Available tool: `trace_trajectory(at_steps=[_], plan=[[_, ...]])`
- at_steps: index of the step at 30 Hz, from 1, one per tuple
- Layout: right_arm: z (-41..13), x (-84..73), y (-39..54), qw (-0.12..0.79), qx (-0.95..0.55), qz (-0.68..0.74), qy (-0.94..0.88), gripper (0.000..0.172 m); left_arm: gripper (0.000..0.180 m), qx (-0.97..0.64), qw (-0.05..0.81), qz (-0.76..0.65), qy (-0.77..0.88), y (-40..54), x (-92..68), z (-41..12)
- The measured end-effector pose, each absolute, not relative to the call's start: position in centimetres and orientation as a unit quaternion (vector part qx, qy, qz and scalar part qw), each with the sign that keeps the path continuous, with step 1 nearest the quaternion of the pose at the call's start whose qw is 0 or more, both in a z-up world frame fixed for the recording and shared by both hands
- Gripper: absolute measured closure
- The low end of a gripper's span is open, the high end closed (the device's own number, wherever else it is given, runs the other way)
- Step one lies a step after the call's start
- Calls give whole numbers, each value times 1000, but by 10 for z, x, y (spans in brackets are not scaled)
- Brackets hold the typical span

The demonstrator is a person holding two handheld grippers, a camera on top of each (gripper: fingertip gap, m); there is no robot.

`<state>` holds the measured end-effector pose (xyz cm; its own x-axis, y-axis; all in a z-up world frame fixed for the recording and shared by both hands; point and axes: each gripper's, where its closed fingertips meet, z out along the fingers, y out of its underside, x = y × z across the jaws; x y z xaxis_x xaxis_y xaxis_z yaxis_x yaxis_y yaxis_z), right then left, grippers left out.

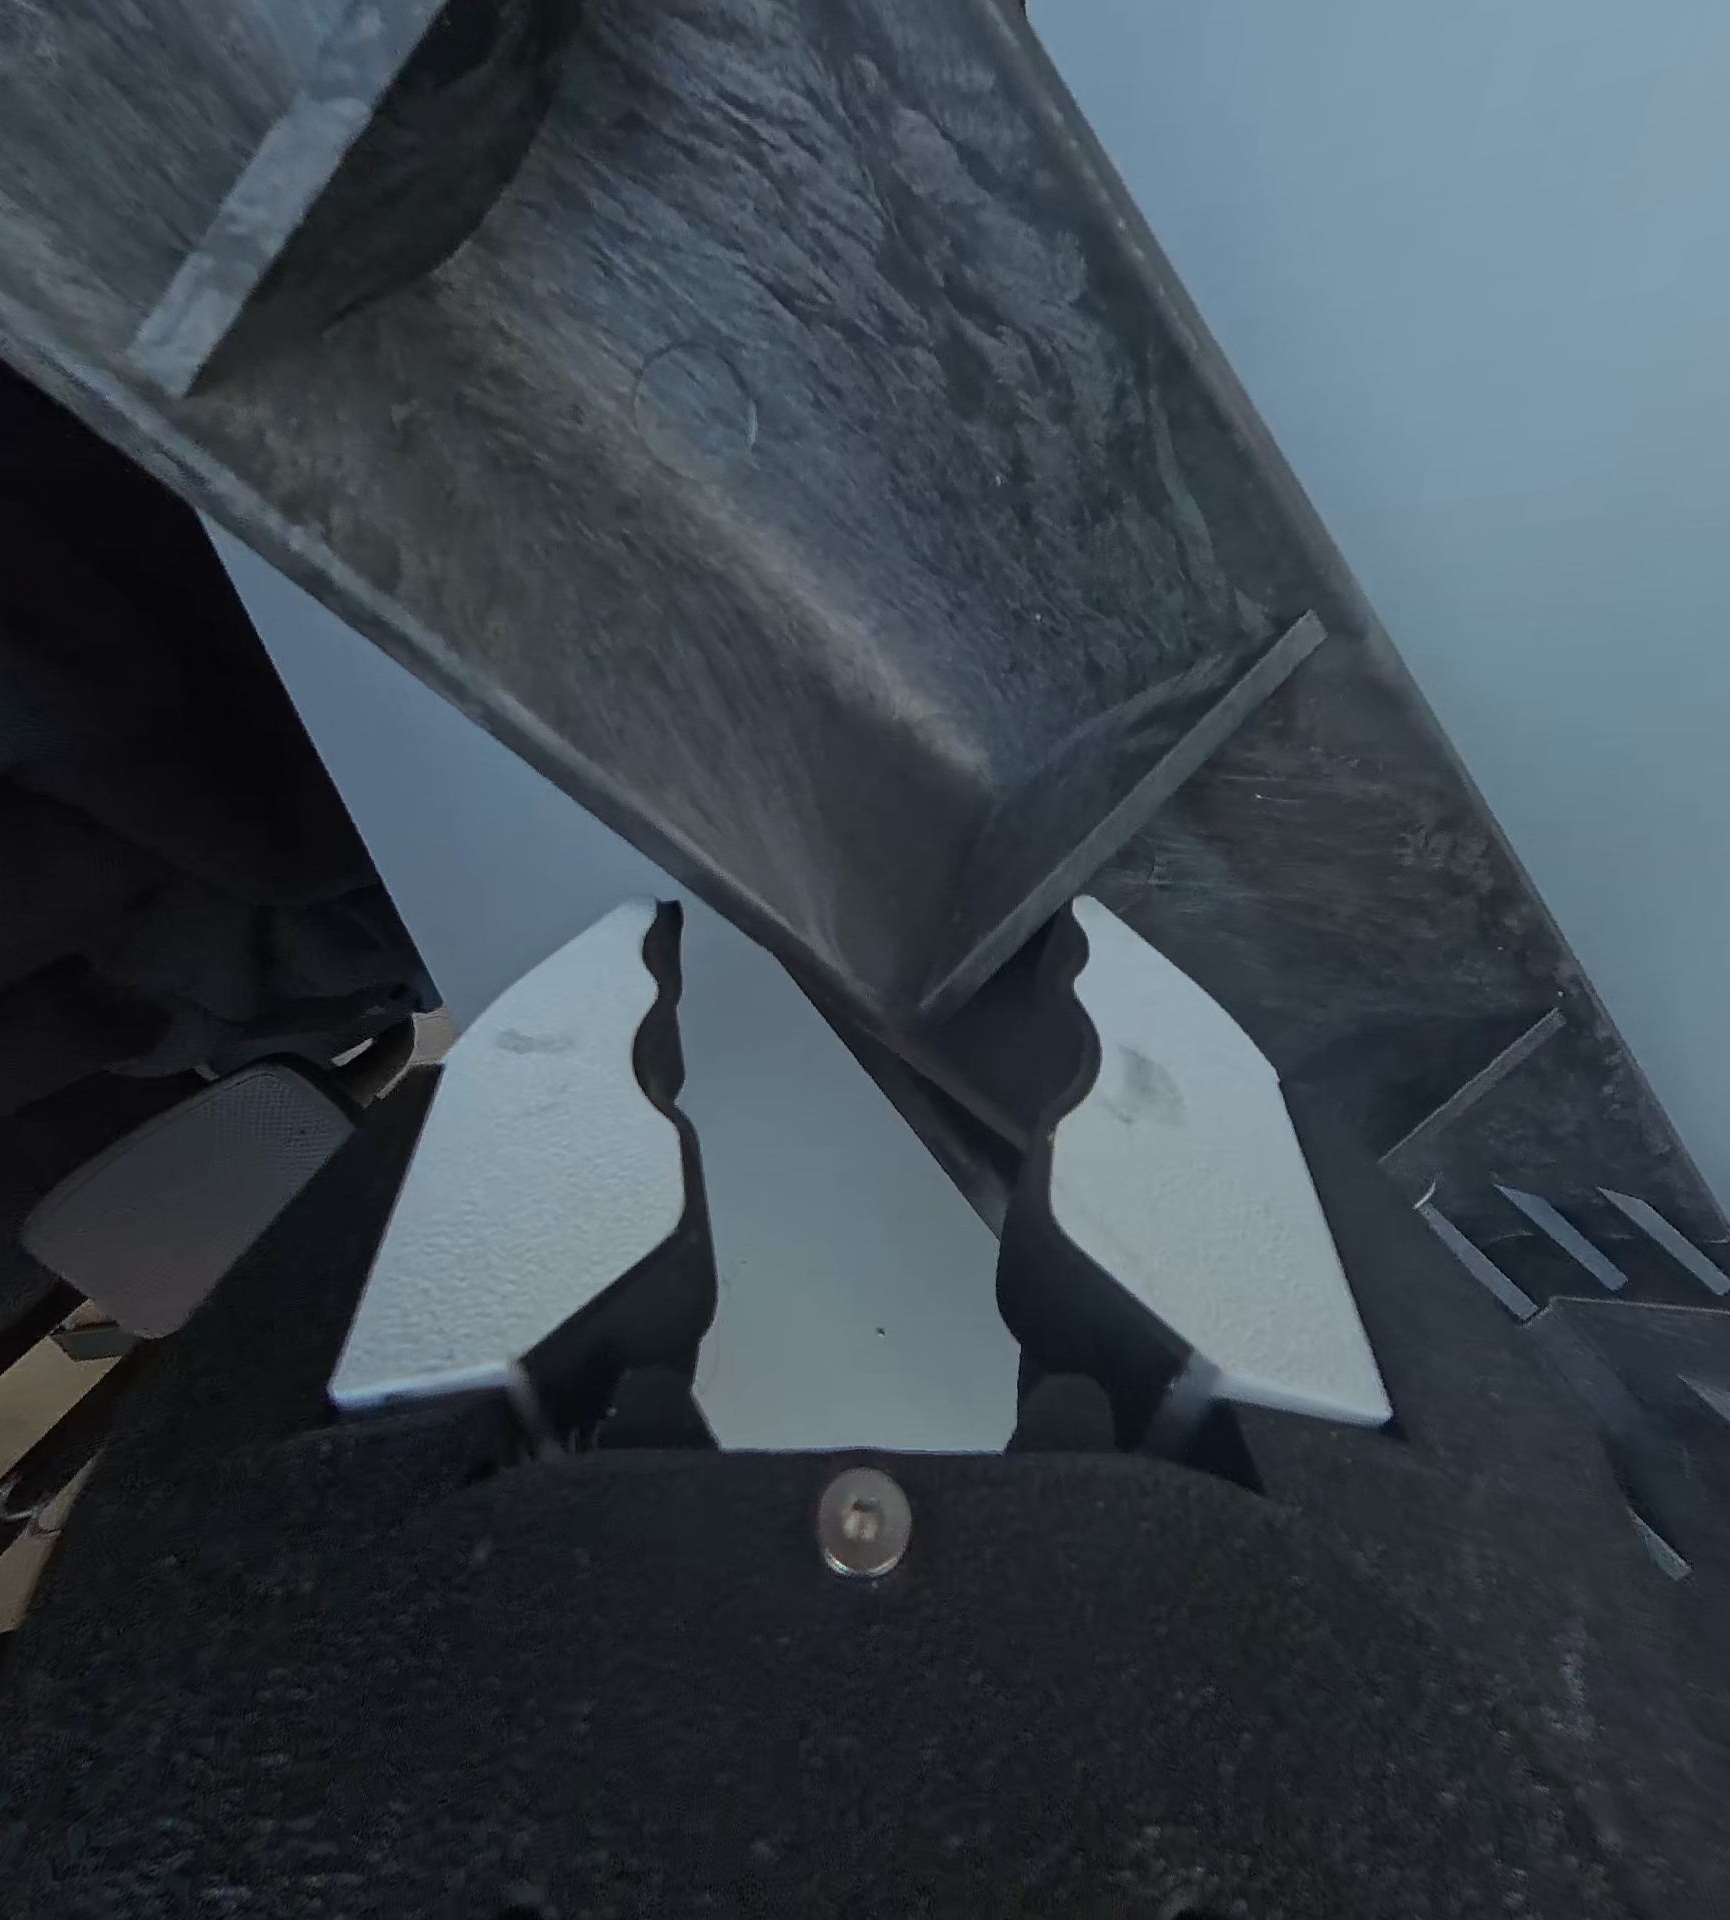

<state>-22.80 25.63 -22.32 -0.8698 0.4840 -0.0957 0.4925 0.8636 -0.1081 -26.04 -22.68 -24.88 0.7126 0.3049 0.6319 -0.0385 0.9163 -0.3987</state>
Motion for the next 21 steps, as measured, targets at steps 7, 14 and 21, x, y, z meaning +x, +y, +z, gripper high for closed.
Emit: trace_trajectory(at_steps=[7, 14, 21], plan=[[-205, -229, 255, -15, 256, -81, 963, 110, 137, -334, 857, 103, -378, -190, -284, -267], [-203, -225, 244, -93, 242, -88, 962, 107, 137, -345, 834, 78, -423, -181, -293, -295], [-194, -228, 239, -133, 248, -128, 951, 109, 138, -318, 846, 31, -426, -182, -294, -298]])
